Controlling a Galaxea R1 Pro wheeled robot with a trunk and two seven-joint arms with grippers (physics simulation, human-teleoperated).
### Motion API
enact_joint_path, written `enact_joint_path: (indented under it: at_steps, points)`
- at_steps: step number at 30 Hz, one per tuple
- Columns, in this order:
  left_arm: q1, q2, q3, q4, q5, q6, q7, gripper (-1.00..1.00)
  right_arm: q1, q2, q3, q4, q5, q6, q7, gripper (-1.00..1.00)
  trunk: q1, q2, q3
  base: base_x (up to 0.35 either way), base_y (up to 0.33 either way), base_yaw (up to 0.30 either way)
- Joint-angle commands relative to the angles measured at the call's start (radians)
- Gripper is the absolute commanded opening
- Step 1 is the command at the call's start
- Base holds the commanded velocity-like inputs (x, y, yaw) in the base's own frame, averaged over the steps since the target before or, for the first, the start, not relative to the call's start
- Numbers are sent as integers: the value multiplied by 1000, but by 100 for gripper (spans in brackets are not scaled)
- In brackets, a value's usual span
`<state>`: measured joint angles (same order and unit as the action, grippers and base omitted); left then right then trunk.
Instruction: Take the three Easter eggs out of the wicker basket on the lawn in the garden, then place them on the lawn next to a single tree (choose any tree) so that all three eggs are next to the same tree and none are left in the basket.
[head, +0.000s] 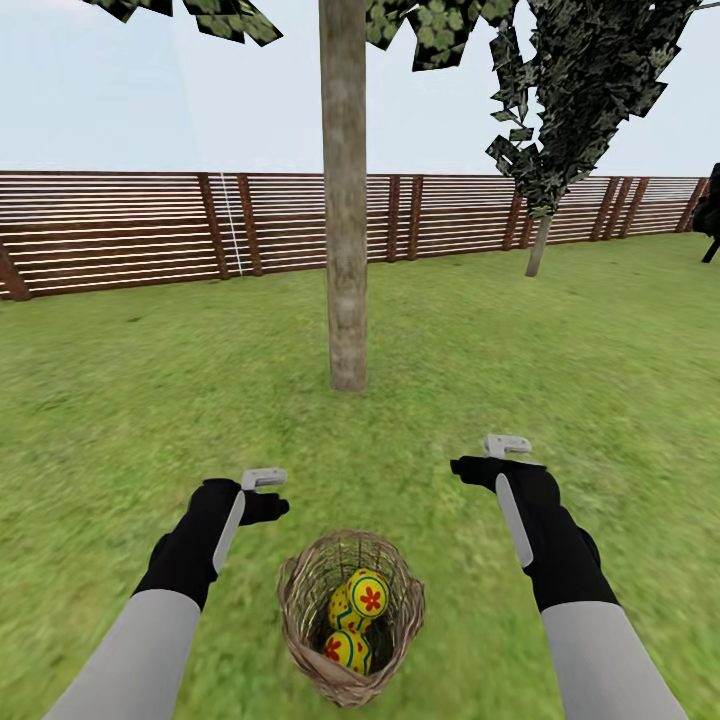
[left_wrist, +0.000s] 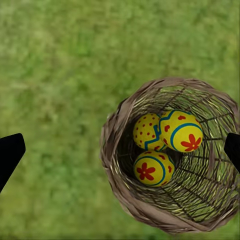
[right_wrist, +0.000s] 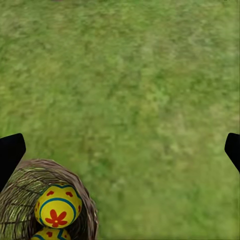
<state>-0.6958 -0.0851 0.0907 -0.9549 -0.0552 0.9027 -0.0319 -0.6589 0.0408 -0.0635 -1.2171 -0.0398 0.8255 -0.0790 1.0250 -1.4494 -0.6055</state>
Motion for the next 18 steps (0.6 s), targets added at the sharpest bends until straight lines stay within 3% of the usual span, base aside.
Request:
enact_joint_path:
  at_steps: [1,5,13,18]
  points:
    - [0,-5,2,-1,-6,5,-3,100,-1,0,-1,-1,-5,4,-5,100,0,-1,-1,0,0,0]
    - [1,-12,-1,3,-7,8,-3,100,-1,0,-1,0,-5,4,-5,100,0,-1,-1,0,0,0]
    - [1,-33,-14,5,5,16,-5,100,-1,-1,-2,2,-11,3,-5,100,31,-57,-26,0,0,0]
    - [1,-40,-61,20,15,16,-6,100,0,-1,-4,1,-14,-2,-5,100,50,-92,-42,0,0,0]
